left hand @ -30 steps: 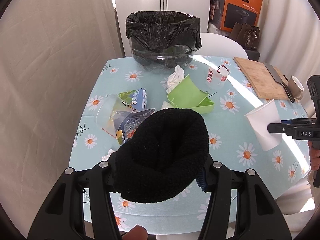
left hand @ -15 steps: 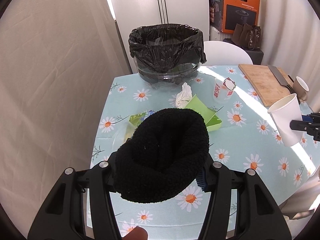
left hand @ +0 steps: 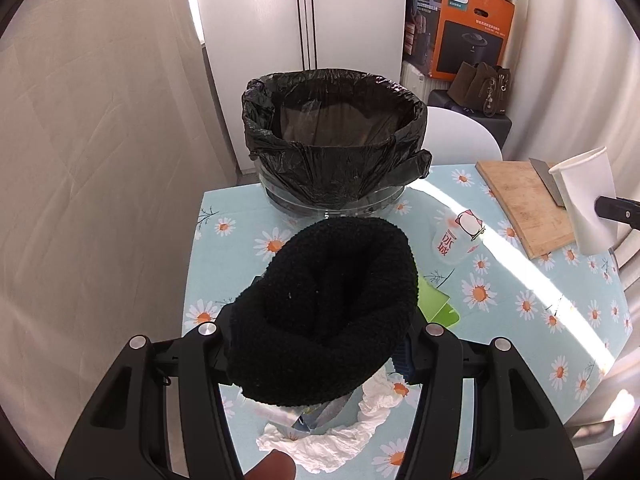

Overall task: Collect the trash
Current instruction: 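Lift and carry the black pad and paper cup over the black trash bin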

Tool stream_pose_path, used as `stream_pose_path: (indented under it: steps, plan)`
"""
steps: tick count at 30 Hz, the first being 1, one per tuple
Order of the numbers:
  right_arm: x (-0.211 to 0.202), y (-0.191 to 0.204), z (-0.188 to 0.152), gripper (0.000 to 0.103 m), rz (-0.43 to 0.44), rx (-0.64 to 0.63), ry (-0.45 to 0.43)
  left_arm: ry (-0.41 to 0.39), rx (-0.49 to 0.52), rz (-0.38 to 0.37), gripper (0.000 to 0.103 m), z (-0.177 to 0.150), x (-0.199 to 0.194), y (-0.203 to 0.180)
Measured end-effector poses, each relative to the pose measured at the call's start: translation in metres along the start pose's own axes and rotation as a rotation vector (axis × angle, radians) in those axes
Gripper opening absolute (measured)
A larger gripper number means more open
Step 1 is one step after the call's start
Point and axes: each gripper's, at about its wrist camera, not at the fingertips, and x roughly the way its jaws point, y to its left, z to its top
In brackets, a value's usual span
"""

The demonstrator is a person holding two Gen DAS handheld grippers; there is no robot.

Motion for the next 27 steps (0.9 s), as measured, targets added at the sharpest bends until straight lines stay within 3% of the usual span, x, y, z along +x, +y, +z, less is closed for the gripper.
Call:
stream_pose_path:
  steps: [5, 12, 18, 21, 27]
  plan:
    - [0.018, 0.013, 0.047, 0.035, 0.034, 0.017, 0.005, -0.069, 0.073, 0.014, 0.056, 0.039, 0.017, 0.001]
    - [0.044, 0.035, 0.11, 0.035, 0.025, -0.029, -0.002, -0.148, 0.113, -0.124, 0.056, 0.09, 0.041, 0.007]
    - [0.07, 0.046, 0.147, 0.035, 0.042, -0.044, -0.002, -0.21, 0.17, -0.158, 0.056, 0.123, 0.058, 0.01]
    - [0.092, 0.049, 0.161, 0.035, 0.12, -0.028, 0.013, -0.202, 0.172, -0.186, 0.056, 0.135, 0.07, 0.014]
    - [0.127, 0.051, 0.181, 0.035, 0.159, 0.003, 0.008, -0.181, 0.197, -0.201, 0.057, 0.151, 0.096, 0.019]
